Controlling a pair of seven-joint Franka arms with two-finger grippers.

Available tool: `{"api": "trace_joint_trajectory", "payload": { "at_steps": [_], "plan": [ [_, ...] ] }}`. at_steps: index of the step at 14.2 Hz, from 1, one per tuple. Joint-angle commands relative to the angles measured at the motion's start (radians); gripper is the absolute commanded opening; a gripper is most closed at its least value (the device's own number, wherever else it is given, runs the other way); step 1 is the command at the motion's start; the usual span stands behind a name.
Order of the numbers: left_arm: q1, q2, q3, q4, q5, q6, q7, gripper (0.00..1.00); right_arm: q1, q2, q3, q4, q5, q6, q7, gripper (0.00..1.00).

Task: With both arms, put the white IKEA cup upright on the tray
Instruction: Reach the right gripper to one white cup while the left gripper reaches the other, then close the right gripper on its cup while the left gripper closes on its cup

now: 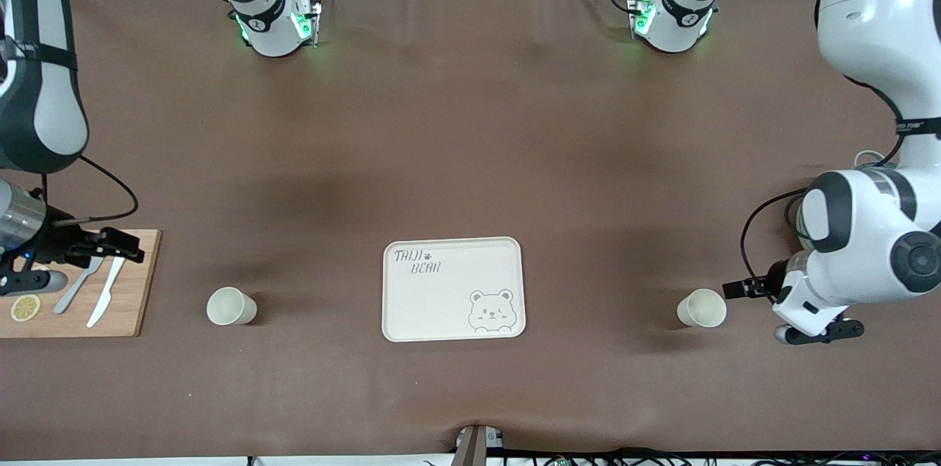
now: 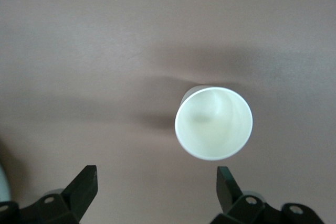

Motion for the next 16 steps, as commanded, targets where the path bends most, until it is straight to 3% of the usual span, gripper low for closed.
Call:
{"api": "trace_joint_trajectory", "payload": {
  "at_steps": [1,9,10,12,16],
  "plan": [
    [-0.003,0.035,0.001,0.012,-0.001,0.051,0.013,1.0,0.003,0.067,-0.001,0.033,-0.001,0.037,0.016,1.0],
    [-0.014,0.104,0.0,0.005,0.013,0.127,0.011,1.0,0.008,0.184,-0.001,0.037,-0.002,0.129,0.139,1.0],
    [-0.014,0.106,-0.002,0.004,0.013,0.127,0.01,0.93,0.015,0.193,-0.001,0.036,-0.002,0.14,0.156,1.0],
    [-0.014,0.11,-0.002,0.005,0.011,0.127,-0.006,0.69,0.037,0.207,-0.001,0.036,-0.004,0.155,0.185,1.0],
    [-0.017,0.11,-0.002,0.005,0.008,0.13,-0.009,0.34,0.069,0.247,-0.003,0.037,-0.007,0.225,0.205,1.0]
  ]
}}
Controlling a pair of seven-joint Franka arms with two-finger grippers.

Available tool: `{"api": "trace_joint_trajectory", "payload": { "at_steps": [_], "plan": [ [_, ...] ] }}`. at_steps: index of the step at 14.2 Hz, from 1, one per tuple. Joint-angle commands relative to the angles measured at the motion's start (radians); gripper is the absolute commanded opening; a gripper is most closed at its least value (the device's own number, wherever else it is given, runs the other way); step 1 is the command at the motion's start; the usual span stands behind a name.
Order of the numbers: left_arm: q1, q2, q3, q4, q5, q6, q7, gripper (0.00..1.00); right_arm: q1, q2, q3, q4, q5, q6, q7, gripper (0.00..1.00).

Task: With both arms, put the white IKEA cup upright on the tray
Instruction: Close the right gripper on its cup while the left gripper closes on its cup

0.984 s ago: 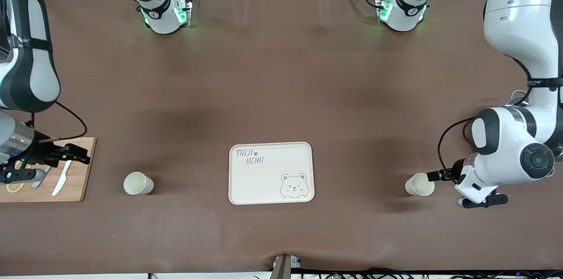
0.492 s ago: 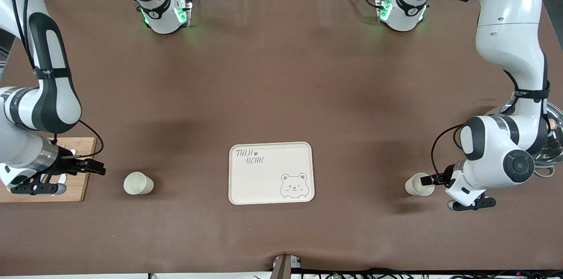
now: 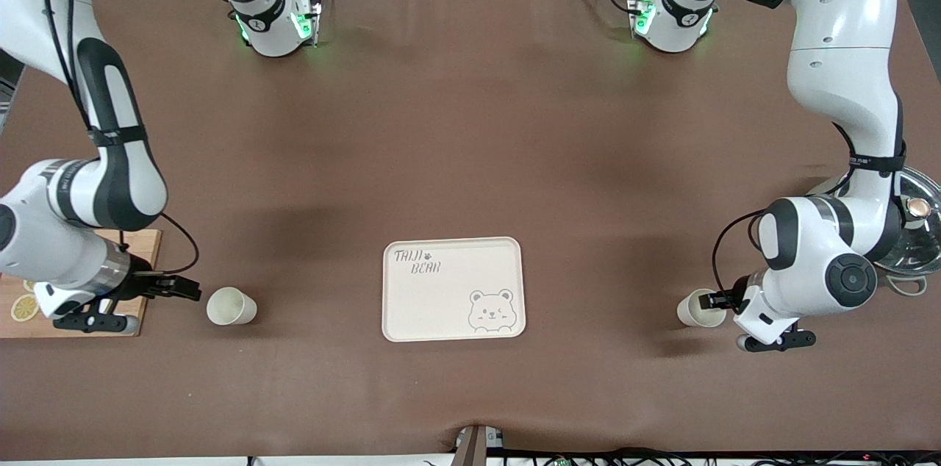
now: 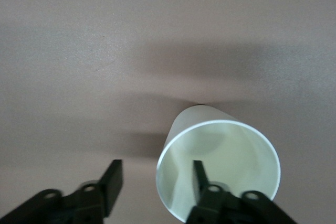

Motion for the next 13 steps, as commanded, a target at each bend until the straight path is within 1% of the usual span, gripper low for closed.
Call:
{"api": "trace_joint_trajectory", "payload": {
  "at_steps": [1,3,4,5,7,11,13],
  "plan": [
    [-0.002,0.001,-0.001,0.007,0.006,0.009,-0.009,0.27,0.011,0.037,-0.005,0.027,-0.007,0.034,0.02,1.0],
    [-0.002,0.003,-0.001,0.007,-0.001,0.015,-0.01,0.12,0.01,0.045,-0.007,0.029,-0.011,0.036,0.018,1.0],
    [-0.002,0.003,-0.001,0.005,-0.004,0.028,-0.012,0.02,0.01,0.053,-0.007,0.029,-0.017,0.037,0.018,1.0],
    [-0.002,0.003,-0.001,0.005,-0.006,0.029,-0.015,0.0,0.01,0.059,-0.007,0.029,-0.022,0.048,0.018,1.0],
    [-0.008,0.003,-0.001,0.008,-0.004,0.03,-0.036,0.0,-0.001,0.072,-0.007,0.021,-0.021,0.091,0.02,1.0],
    [-0.012,-0.022,-0.005,0.02,-0.004,0.027,-0.064,0.0,0.002,0.092,-0.007,0.021,-0.022,0.097,0.02,1.0],
    [-0.026,-0.051,-0.007,0.02,-0.004,0.015,-0.09,0.0,0.005,0.102,-0.008,0.02,-0.022,0.097,0.02,1.0]
  ]
}}
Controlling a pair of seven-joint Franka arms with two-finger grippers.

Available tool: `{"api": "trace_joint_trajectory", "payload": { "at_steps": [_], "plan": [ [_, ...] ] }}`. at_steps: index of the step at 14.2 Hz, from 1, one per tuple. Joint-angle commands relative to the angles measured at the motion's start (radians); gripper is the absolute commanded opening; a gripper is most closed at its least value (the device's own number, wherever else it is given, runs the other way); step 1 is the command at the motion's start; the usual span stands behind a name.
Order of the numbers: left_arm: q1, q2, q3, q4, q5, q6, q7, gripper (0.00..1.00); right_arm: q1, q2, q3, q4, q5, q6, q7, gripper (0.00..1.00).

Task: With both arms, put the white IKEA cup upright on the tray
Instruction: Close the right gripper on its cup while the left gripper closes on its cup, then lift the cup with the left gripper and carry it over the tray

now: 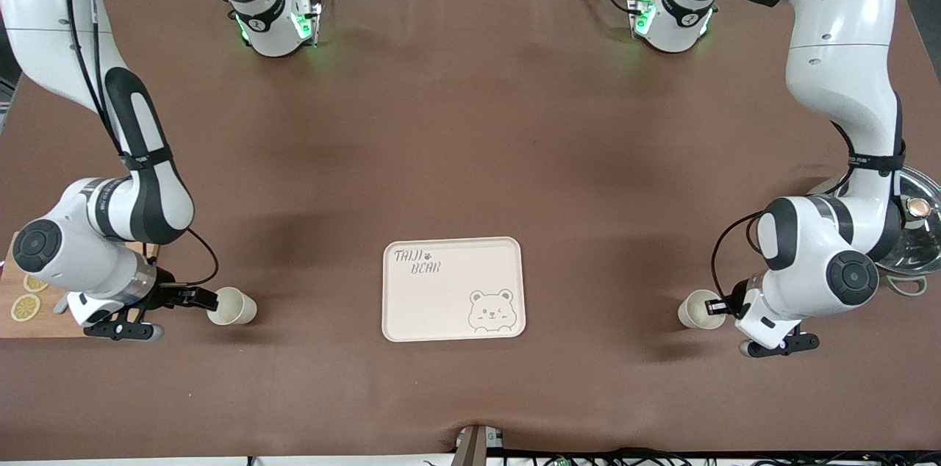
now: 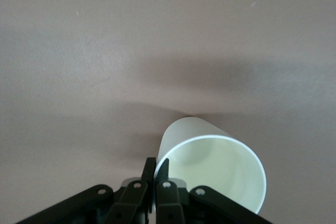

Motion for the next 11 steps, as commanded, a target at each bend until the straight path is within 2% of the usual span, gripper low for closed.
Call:
{"api": "trace_joint_trajectory", "payload": {
  "at_steps": [1,4,11],
  "plan": [
    [-0.019,-0.05,-0.006,-0.004,0.002,-0.034,-0.039,0.0,0.001,0.017,0.006,0.011,-0.018,0.002,0.012,1.0],
    [-0.06,-0.062,-0.006,0.026,0.0,-0.126,-0.059,0.0,0.006,0.036,0.006,0.011,-0.04,0.011,0.012,1.0],
    [-0.189,-0.088,-0.006,0.031,0.0,-0.138,-0.304,0.0,0.011,0.061,0.006,0.01,-0.04,0.026,0.011,1.0]
  ]
}}
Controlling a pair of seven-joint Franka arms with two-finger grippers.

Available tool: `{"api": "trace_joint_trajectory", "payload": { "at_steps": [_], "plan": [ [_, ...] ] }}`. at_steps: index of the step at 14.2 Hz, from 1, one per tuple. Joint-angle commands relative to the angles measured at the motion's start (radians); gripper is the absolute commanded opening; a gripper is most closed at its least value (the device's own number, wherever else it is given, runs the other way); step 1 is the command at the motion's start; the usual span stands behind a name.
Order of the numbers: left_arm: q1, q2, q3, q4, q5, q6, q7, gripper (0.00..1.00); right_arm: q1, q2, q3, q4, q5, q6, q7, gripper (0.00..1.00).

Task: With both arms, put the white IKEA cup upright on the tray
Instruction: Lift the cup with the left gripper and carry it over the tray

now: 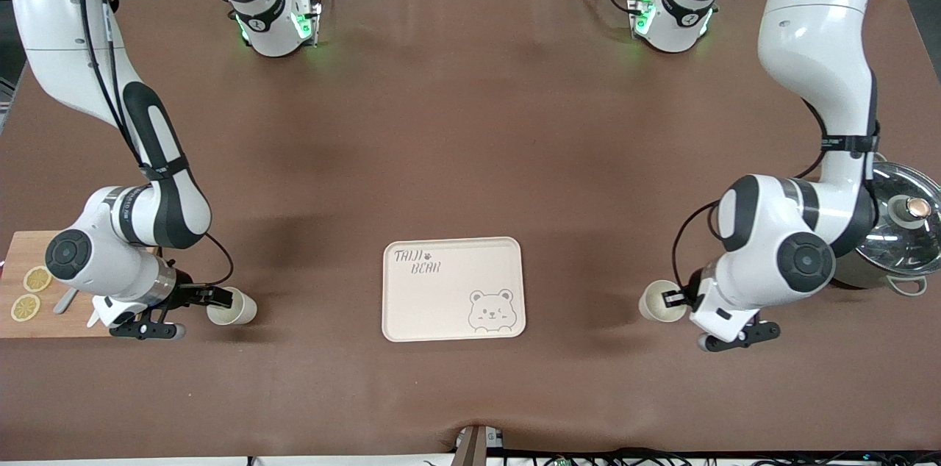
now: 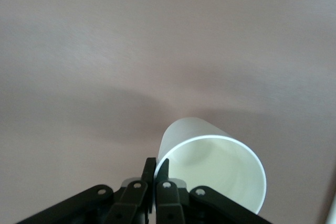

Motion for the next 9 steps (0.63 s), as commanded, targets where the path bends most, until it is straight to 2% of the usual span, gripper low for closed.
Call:
{"api": "trace_joint_trajectory", "payload": {
  "at_steps": [1,3,5,6,9],
  "plan": [
    [-0.054,-0.017,0.003,0.006,0.0,-0.019,-0.1,0.0,0.0,0.011,0.005,0.011,-0.016,0.006,0.013,1.0],
    [-0.101,-0.017,0.001,0.012,0.0,-0.013,-0.168,0.0,0.0,0.017,0.005,0.014,-0.014,0.004,0.013,1.0],
    [-0.136,-0.012,0.001,0.025,-0.026,-0.002,-0.223,0.0,0.0,0.017,0.005,0.016,-0.011,0.003,0.014,0.64],
    [-0.152,-0.008,0.001,0.034,-0.042,0.001,-0.24,0.0,0.0,0.018,0.005,0.016,-0.009,0.001,0.014,0.53],
    [-0.207,0.0,0.008,0.04,-0.05,0.053,-0.314,0.0,0.0,0.018,0.005,0.016,-0.009,0.003,0.014,0.31]
  ]
}}
